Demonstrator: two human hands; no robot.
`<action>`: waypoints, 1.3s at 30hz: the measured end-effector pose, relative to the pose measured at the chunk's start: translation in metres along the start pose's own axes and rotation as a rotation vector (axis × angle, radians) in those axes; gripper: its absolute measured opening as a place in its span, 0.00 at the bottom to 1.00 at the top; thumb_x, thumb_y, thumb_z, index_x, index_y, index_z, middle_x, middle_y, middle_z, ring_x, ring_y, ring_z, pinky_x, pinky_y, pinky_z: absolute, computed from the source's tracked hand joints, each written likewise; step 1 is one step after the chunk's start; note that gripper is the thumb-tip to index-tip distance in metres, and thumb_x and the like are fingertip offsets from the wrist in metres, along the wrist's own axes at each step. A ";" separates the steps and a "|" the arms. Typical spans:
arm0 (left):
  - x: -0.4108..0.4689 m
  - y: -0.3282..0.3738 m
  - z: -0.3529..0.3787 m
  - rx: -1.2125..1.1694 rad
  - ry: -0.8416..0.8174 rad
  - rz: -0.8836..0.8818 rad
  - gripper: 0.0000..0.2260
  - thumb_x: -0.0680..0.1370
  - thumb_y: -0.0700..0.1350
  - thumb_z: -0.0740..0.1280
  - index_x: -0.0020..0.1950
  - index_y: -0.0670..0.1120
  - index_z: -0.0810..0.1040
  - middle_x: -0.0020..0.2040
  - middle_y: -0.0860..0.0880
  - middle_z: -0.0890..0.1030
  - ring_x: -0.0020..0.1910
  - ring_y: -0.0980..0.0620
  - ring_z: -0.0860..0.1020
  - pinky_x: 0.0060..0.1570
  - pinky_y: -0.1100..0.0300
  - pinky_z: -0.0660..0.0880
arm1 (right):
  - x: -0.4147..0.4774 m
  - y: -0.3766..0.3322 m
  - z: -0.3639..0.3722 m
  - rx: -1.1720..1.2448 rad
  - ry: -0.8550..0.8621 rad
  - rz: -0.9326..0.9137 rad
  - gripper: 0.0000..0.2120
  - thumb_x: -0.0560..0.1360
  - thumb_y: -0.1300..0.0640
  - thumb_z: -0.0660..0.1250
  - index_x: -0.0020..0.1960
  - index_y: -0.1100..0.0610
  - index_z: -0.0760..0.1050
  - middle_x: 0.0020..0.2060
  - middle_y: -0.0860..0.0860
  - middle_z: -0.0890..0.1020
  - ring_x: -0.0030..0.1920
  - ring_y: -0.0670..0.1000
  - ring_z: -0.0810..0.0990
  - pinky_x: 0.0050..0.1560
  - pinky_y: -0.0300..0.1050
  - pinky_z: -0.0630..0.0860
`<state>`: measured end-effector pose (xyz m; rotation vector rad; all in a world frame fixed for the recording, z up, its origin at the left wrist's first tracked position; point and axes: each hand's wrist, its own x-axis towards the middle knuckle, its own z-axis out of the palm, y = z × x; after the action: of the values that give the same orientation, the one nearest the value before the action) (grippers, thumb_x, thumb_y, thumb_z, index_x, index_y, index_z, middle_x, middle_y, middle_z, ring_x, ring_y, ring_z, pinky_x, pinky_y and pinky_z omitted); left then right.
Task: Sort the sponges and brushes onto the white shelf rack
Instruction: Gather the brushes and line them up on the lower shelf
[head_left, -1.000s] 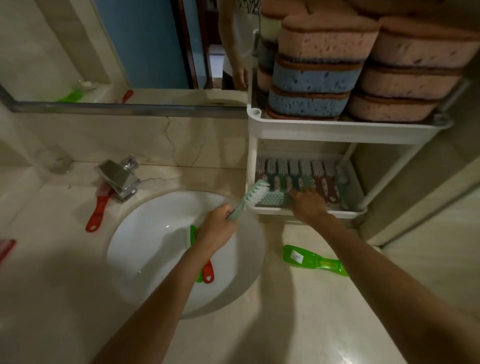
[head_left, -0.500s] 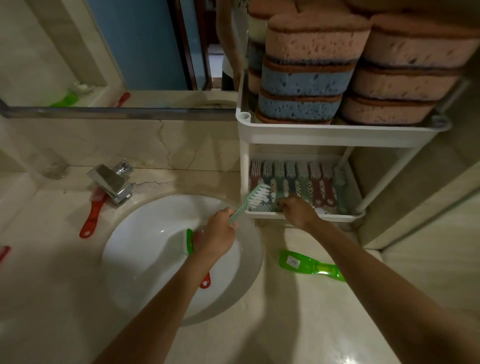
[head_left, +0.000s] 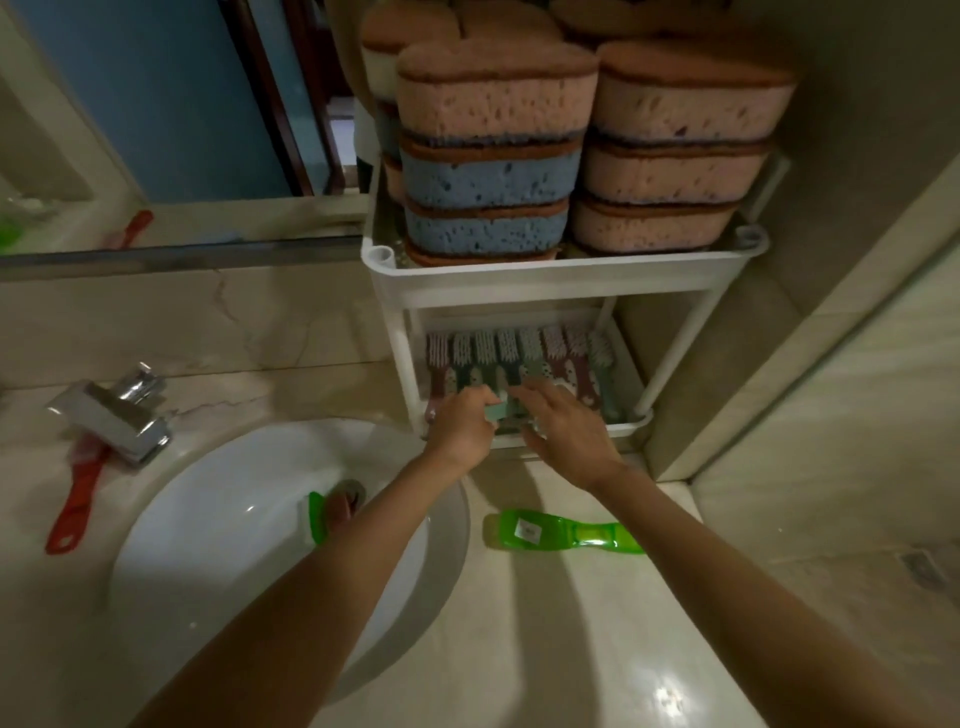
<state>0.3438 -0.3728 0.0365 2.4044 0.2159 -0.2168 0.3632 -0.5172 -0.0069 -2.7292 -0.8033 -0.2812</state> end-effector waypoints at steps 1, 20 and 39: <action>0.005 0.004 0.004 0.016 -0.030 0.020 0.14 0.77 0.32 0.60 0.60 0.42 0.77 0.61 0.43 0.78 0.61 0.45 0.75 0.59 0.55 0.71 | 0.001 0.002 0.001 -0.003 -0.004 0.022 0.19 0.64 0.64 0.73 0.55 0.60 0.78 0.50 0.59 0.82 0.44 0.60 0.83 0.35 0.47 0.80; 0.029 -0.026 0.022 0.168 -0.188 0.049 0.19 0.80 0.36 0.53 0.70 0.45 0.69 0.66 0.39 0.74 0.64 0.43 0.73 0.63 0.54 0.69 | 0.010 0.041 -0.002 -0.061 -0.407 0.414 0.17 0.77 0.59 0.55 0.63 0.55 0.74 0.62 0.59 0.75 0.60 0.60 0.75 0.60 0.53 0.73; 0.000 -0.034 0.024 -0.036 -0.131 0.143 0.17 0.80 0.35 0.53 0.68 0.40 0.69 0.65 0.39 0.75 0.65 0.44 0.73 0.65 0.54 0.69 | -0.016 0.015 -0.007 -0.102 -0.084 0.443 0.16 0.72 0.60 0.54 0.51 0.65 0.77 0.49 0.64 0.79 0.50 0.64 0.77 0.52 0.54 0.74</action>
<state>0.3344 -0.3634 -0.0030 2.3481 -0.0120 -0.3008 0.3573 -0.5400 -0.0077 -2.9347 -0.1897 -0.1146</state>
